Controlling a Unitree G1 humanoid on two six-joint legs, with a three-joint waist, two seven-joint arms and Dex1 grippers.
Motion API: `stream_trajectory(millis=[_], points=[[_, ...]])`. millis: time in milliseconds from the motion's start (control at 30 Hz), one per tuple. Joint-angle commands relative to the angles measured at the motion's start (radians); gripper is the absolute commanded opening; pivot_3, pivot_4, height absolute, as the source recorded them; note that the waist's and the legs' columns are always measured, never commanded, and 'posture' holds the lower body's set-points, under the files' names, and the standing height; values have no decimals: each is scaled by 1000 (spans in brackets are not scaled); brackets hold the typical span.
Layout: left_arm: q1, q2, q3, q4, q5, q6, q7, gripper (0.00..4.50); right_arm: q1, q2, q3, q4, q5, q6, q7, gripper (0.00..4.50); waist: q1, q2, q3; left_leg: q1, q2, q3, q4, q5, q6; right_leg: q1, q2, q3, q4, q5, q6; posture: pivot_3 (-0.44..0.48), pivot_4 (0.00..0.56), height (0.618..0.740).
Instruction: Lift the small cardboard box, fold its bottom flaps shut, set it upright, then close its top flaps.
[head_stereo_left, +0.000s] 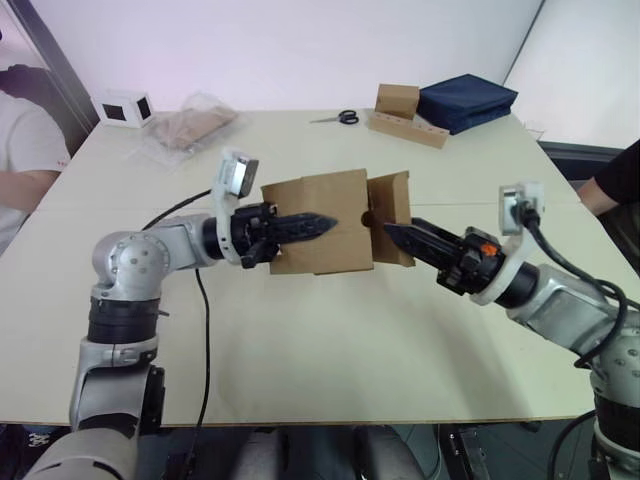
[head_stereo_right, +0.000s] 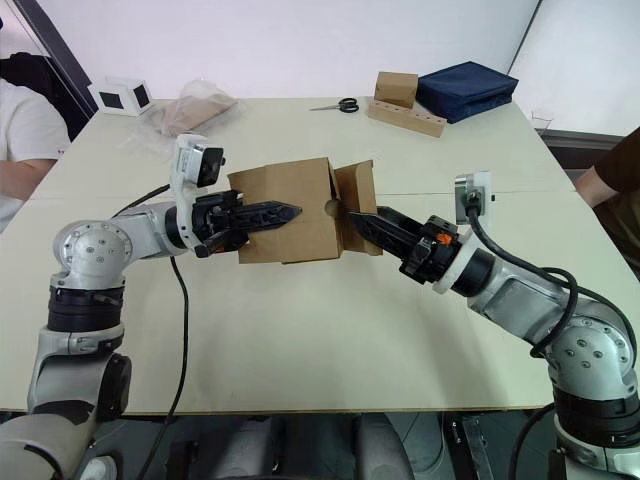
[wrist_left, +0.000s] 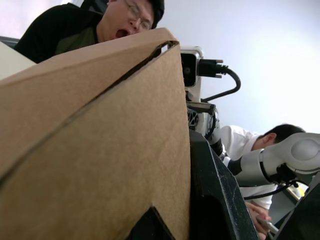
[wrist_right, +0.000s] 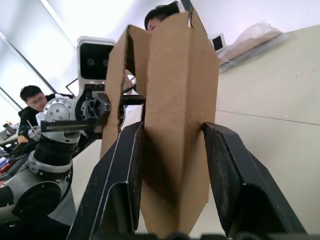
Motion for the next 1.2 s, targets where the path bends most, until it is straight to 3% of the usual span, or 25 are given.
stream_trajectory(millis=[33, 967, 1200], points=[[0, -3, 25, -36, -19, -19, 5, 0, -26, 11, -3, -30, -13, -19, -12, 1845, 0, 0, 0, 0, 0, 0, 0, 0, 0, 0, 0, 0, 0, 0, 0, 0, 150, 740], [-1, 23, 2, 43, 65, -78, -55, 0, 4, 9, -79, -48, 286, -44, -95, 1845, 0, 0, 0, 0, 0, 0, 0, 0, 0, 0, 0, 0, 0, 0, 0, 0, 150, 740], [-6, 23, 11, 36, 49, -64, -68, 0, 12, 5, -62, -37, 225, -46, -93, 1845, 0, 0, 0, 0, 0, 0, 0, 0, 0, 0, 0, 0, 0, 0, 0, 0, 150, 740]])
